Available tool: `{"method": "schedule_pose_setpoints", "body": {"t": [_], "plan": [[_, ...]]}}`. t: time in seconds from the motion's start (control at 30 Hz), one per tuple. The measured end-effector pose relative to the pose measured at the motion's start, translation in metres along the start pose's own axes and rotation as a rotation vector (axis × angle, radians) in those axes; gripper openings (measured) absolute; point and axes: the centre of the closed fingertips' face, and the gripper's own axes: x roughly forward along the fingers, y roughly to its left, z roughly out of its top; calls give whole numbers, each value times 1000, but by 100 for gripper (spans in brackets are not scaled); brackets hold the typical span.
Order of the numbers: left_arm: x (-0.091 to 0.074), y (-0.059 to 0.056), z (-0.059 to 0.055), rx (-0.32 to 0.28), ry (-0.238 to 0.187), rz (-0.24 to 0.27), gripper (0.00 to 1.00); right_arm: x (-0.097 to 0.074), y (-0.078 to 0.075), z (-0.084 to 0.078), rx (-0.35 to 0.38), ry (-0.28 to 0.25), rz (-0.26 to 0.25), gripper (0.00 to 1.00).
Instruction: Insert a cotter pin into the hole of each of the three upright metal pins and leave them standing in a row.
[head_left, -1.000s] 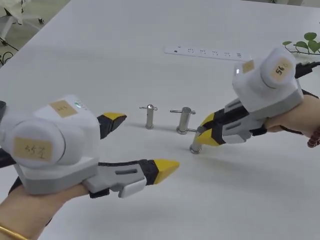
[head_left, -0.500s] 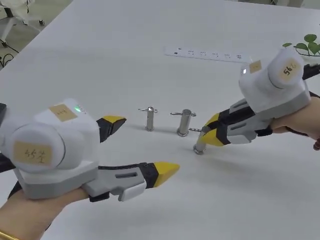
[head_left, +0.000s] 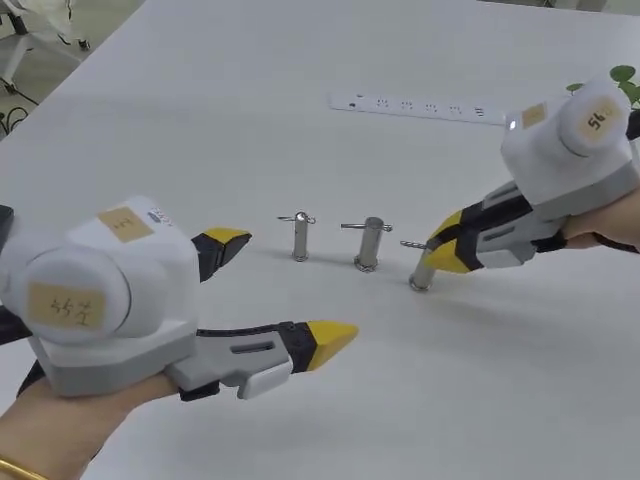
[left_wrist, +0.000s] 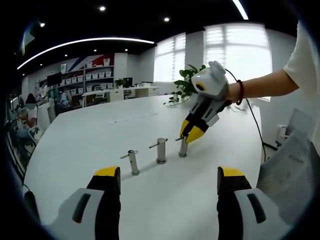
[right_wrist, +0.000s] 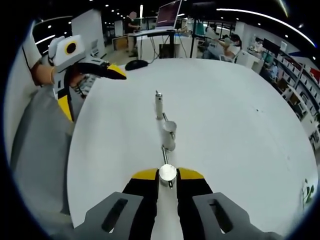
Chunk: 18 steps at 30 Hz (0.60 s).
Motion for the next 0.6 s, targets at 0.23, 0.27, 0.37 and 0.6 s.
{"method": "schedule_pose_setpoints", "body": {"t": [0.23, 0.27, 0.37, 0.6], "plan": [[1, -2, 0, 1, -4, -9, 79, -9, -7, 8, 23, -36, -4, 14], [1, -2, 0, 4, 0, -9, 79, -9, -7, 8, 25, -39, -5, 14], [1, -1, -1, 0, 0, -8, 79, -13, -1, 29, 93, -137, 24, 2], [0, 0, 0, 4, -1, -6, 79, -14, -33, 10, 10, -23, -69, 8]]}}
